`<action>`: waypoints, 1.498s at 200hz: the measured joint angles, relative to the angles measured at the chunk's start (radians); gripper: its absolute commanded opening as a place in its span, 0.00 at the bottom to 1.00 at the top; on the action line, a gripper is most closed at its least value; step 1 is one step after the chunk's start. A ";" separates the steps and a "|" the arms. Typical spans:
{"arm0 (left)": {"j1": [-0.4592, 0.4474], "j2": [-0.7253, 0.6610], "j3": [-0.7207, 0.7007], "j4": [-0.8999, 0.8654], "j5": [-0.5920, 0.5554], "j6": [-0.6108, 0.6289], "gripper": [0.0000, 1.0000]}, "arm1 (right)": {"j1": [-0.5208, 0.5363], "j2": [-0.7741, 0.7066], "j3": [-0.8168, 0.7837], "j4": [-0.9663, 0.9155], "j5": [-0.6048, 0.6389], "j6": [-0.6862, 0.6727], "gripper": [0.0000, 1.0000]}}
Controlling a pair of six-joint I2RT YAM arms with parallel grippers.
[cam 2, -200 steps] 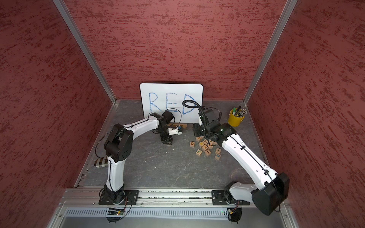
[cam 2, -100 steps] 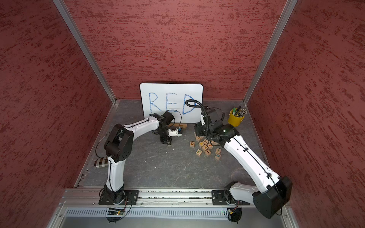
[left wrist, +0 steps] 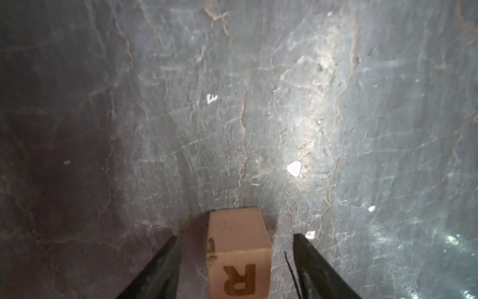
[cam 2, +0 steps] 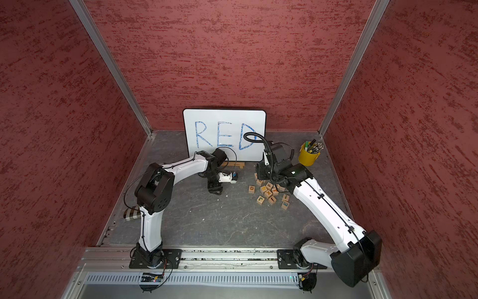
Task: Assemble the uppercase word "red" with letter blocks
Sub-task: Adjust the letter block at the center of the board, then pick up the letter block from the center of the board.
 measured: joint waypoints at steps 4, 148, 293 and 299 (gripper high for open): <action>0.000 -0.004 -0.001 0.001 0.000 -0.002 0.83 | -0.001 0.000 0.000 0.000 0.000 -0.001 0.54; 0.012 -0.063 0.237 -0.176 -0.103 -0.945 0.87 | -0.011 0.037 0.000 0.016 -0.010 -0.002 0.53; -0.049 0.055 0.271 -0.338 -0.018 -1.388 0.76 | -0.011 -0.005 0.000 0.025 -0.006 0.003 0.53; -0.040 0.061 0.268 -0.336 -0.016 -1.390 0.76 | -0.012 -0.009 0.000 0.026 -0.006 0.003 0.53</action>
